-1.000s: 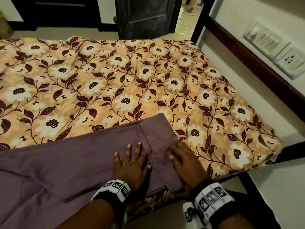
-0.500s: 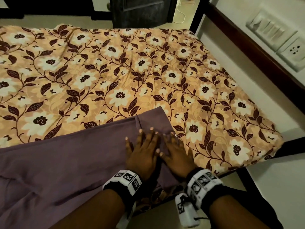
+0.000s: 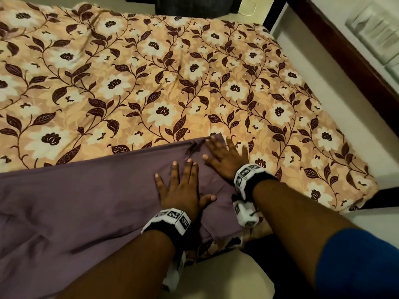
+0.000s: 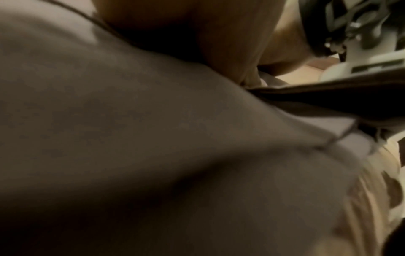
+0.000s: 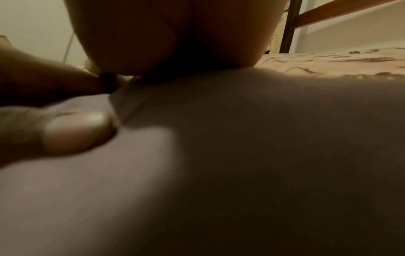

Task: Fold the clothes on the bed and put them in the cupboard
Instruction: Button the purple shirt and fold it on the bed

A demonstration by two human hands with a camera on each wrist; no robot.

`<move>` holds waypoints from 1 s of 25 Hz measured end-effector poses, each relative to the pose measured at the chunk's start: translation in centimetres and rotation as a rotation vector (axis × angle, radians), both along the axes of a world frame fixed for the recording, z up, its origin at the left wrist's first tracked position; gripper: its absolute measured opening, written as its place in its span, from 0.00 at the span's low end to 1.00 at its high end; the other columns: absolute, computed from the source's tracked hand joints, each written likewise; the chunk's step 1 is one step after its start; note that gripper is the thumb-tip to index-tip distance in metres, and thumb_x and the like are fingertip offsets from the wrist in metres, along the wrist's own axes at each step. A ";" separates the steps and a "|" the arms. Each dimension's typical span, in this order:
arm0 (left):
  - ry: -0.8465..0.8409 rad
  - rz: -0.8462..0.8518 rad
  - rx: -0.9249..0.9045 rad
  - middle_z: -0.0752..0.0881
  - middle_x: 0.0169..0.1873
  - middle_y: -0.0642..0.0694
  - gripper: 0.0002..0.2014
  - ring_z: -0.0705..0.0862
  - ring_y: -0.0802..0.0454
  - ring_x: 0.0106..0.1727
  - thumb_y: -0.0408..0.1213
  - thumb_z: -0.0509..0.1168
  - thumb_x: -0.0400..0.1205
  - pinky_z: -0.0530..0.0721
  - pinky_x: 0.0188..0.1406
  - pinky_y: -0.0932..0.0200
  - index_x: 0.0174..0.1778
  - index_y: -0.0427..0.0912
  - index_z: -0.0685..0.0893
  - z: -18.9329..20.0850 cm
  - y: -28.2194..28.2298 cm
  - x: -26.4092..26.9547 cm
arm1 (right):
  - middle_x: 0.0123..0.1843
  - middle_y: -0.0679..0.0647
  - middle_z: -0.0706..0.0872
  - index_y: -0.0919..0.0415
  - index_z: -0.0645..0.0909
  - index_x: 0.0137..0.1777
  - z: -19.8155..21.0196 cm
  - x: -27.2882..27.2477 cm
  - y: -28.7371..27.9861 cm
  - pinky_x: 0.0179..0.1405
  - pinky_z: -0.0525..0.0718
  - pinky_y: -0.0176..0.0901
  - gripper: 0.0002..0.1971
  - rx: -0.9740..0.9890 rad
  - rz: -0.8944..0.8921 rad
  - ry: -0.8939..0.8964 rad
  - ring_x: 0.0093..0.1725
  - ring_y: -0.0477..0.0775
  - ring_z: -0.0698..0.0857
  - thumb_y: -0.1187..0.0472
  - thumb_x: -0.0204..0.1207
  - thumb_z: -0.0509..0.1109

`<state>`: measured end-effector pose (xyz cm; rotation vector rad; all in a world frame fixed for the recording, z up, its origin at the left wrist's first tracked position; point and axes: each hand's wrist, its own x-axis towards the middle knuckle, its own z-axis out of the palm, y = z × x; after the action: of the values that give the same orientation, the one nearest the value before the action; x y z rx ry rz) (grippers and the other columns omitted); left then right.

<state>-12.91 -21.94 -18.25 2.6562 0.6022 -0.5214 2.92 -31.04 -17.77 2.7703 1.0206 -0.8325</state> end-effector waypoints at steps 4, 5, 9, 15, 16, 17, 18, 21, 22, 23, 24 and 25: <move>-0.008 -0.008 0.014 0.34 0.85 0.54 0.50 0.29 0.42 0.84 0.76 0.47 0.76 0.28 0.70 0.21 0.85 0.52 0.35 -0.6 -0.1 -0.1 | 0.84 0.41 0.31 0.35 0.36 0.82 1.4 -1.1 -3.0 0.78 0.36 0.69 0.33 0.151 -0.197 -0.046 0.83 0.59 0.34 0.30 0.79 0.40; -0.016 -0.012 0.029 0.33 0.84 0.54 0.49 0.30 0.42 0.84 0.75 0.46 0.76 0.28 0.70 0.21 0.85 0.51 0.34 -0.7 -0.2 -0.2 | 0.82 0.41 0.28 0.35 0.34 0.81 1.4 -3.8 -4.1 0.78 0.34 0.68 0.34 0.165 -0.135 -0.090 0.83 0.58 0.31 0.28 0.76 0.35; -0.032 -0.033 0.043 0.32 0.84 0.53 0.48 0.30 0.41 0.84 0.75 0.43 0.77 0.27 0.69 0.21 0.84 0.51 0.33 -1.4 -0.2 -0.3 | 0.77 0.40 0.17 0.31 0.19 0.74 0.5 -15.2 -8.9 0.75 0.35 0.73 0.38 -0.012 -0.161 0.057 0.80 0.57 0.26 0.22 0.65 0.23; 0.029 -0.063 -0.094 0.31 0.84 0.53 0.47 0.29 0.39 0.83 0.72 0.48 0.79 0.29 0.70 0.21 0.84 0.51 0.32 -0.3 0.5 -0.1 | 0.77 0.52 0.74 0.45 0.74 0.73 5.5 -12.6 -11.0 0.74 0.69 0.58 0.24 0.217 -0.595 0.158 0.72 0.58 0.75 0.39 0.79 0.62; 0.031 -0.068 -0.124 0.32 0.84 0.52 0.46 0.30 0.39 0.83 0.69 0.52 0.80 0.31 0.71 0.20 0.85 0.51 0.34 0.3 0.8 0.0 | 0.71 0.55 0.81 0.51 0.78 0.71 6.0 -10.9 -10.5 0.69 0.75 0.53 0.22 0.395 -0.741 0.153 0.67 0.59 0.80 0.45 0.79 0.67; 0.013 -0.069 -0.135 0.33 0.85 0.52 0.45 0.32 0.38 0.84 0.64 0.56 0.81 0.35 0.72 0.20 0.85 0.52 0.36 1.0 1.0 -0.1 | 0.69 0.57 0.82 0.56 0.77 0.72 6.1 -9.2 -9.8 0.69 0.76 0.52 0.24 0.474 -0.821 0.173 0.66 0.60 0.81 0.49 0.77 0.71; -0.039 -0.059 -0.114 0.37 0.85 0.50 0.43 0.37 0.37 0.85 0.59 0.59 0.82 0.42 0.74 0.21 0.86 0.53 0.40 1.8 1.2 -0.6 | 0.68 0.57 0.83 0.57 0.76 0.72 6.0 -8.1 -9.1 0.69 0.77 0.53 0.27 0.478 -0.833 0.220 0.65 0.61 0.81 0.51 0.75 0.73; -0.278 0.059 -0.238 0.70 0.76 0.41 0.26 0.70 0.39 0.75 0.44 0.63 0.84 0.70 0.72 0.39 0.79 0.50 0.67 4.3 1.8 -2.5 | 0.51 0.60 0.90 0.58 0.85 0.54 5.4 -7.1 -7.1 0.56 0.86 0.60 0.16 0.352 -0.752 0.267 0.48 0.60 0.87 0.54 0.68 0.77; -0.333 0.140 -0.507 0.80 0.66 0.40 0.20 0.80 0.42 0.64 0.41 0.64 0.85 0.79 0.63 0.47 0.74 0.45 0.75 5.1 1.5 -3.0 | 0.47 0.65 0.89 0.63 0.85 0.50 6.3 -7.6 -6.7 0.51 0.87 0.59 0.12 0.388 -0.709 0.273 0.43 0.59 0.87 0.59 0.68 0.75; -0.342 0.249 -0.821 0.85 0.55 0.40 0.15 0.84 0.45 0.52 0.40 0.64 0.85 0.85 0.53 0.51 0.67 0.40 0.81 5.8 1.3 -3.5 | 0.46 0.69 0.89 0.67 0.85 0.48 7.0 -8.3 -5.9 0.47 0.87 0.58 0.09 0.439 -0.658 0.304 0.41 0.58 0.86 0.64 0.69 0.74; -0.331 0.375 -1.080 0.87 0.48 0.41 0.13 0.85 0.48 0.44 0.42 0.65 0.85 0.87 0.43 0.54 0.60 0.38 0.84 6.7 1.3 -4.5 | 0.44 0.67 0.89 0.66 0.86 0.47 7.9 -9.6 -4.8 0.45 0.86 0.54 0.06 0.515 -0.604 0.345 0.40 0.60 0.87 0.67 0.70 0.73; -0.317 0.497 -1.255 0.87 0.43 0.42 0.15 0.86 0.49 0.40 0.46 0.66 0.84 0.87 0.37 0.56 0.55 0.38 0.85 7.2 1.0 -5.0 | 0.43 0.62 0.90 0.63 0.87 0.46 9.0 -11.1 -3.9 0.46 0.86 0.50 0.05 0.588 -0.545 0.397 0.42 0.57 0.89 0.69 0.71 0.72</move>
<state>-17.87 -20.91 -11.00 1.2990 0.5359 -0.1873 -8.18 -34.98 -8.78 3.5689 0.6076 -1.3822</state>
